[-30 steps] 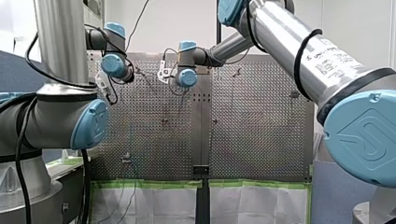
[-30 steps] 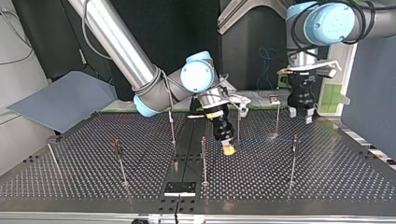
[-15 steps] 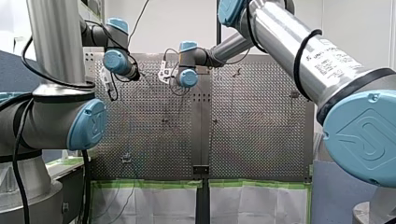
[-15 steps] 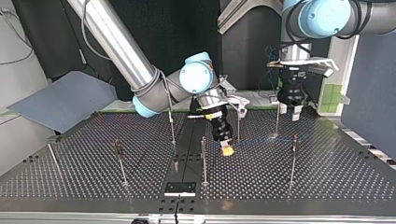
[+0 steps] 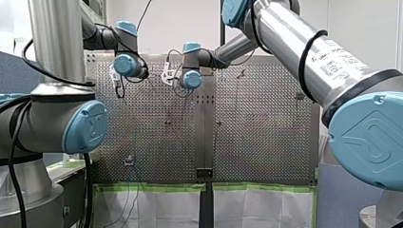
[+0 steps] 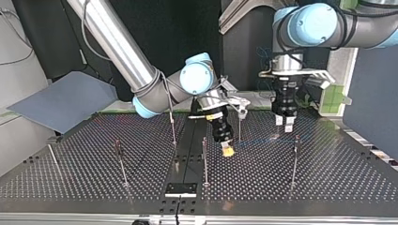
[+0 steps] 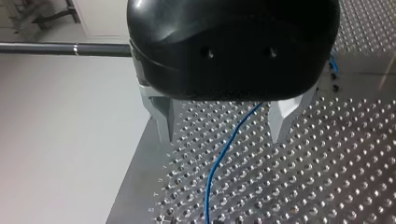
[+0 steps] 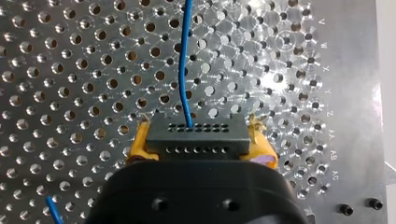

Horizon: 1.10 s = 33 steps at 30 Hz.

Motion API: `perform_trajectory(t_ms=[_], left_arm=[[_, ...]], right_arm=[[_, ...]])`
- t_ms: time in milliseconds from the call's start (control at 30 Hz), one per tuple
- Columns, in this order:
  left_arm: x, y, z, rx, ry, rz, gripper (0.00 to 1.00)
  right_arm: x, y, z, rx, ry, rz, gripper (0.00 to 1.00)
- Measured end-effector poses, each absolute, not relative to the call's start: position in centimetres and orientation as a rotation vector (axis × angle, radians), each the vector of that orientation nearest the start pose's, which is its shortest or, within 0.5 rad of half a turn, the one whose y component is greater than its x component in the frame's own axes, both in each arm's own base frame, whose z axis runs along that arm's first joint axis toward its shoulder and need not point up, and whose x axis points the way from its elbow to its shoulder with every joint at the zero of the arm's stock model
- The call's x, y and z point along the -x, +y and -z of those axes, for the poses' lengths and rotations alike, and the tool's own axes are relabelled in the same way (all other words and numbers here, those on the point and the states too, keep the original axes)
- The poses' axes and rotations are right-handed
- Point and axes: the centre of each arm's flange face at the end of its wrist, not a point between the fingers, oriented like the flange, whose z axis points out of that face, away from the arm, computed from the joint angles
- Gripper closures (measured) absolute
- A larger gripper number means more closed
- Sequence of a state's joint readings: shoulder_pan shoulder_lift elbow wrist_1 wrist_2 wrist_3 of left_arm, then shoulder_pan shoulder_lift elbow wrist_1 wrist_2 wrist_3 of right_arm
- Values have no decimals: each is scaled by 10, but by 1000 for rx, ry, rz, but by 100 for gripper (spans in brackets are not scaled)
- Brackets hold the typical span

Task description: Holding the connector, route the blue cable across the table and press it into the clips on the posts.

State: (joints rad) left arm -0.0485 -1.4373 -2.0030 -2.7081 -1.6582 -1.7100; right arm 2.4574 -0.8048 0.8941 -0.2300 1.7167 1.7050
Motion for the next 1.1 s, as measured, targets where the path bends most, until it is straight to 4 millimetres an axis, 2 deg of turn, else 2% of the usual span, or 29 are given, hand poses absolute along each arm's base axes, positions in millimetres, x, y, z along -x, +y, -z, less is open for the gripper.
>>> perform_trajectory(t_ms=[233,667,933,1100], left_arm=[[-438,-152,-383,114,1417,18,0],[-468,-170,-363,49,1434,-67,0],[-481,-178,-369,61,1400,-68,0],[-492,-182,-365,58,1409,-66,0]], right_arm=[[-690,-414,-348,-1581,-851,-1927,100],[-686,-420,-347,-1580,-853,-1920,100],[-685,-422,-347,-1581,-849,-1918,100],[-686,-422,-347,-1585,-846,-1921,100]])
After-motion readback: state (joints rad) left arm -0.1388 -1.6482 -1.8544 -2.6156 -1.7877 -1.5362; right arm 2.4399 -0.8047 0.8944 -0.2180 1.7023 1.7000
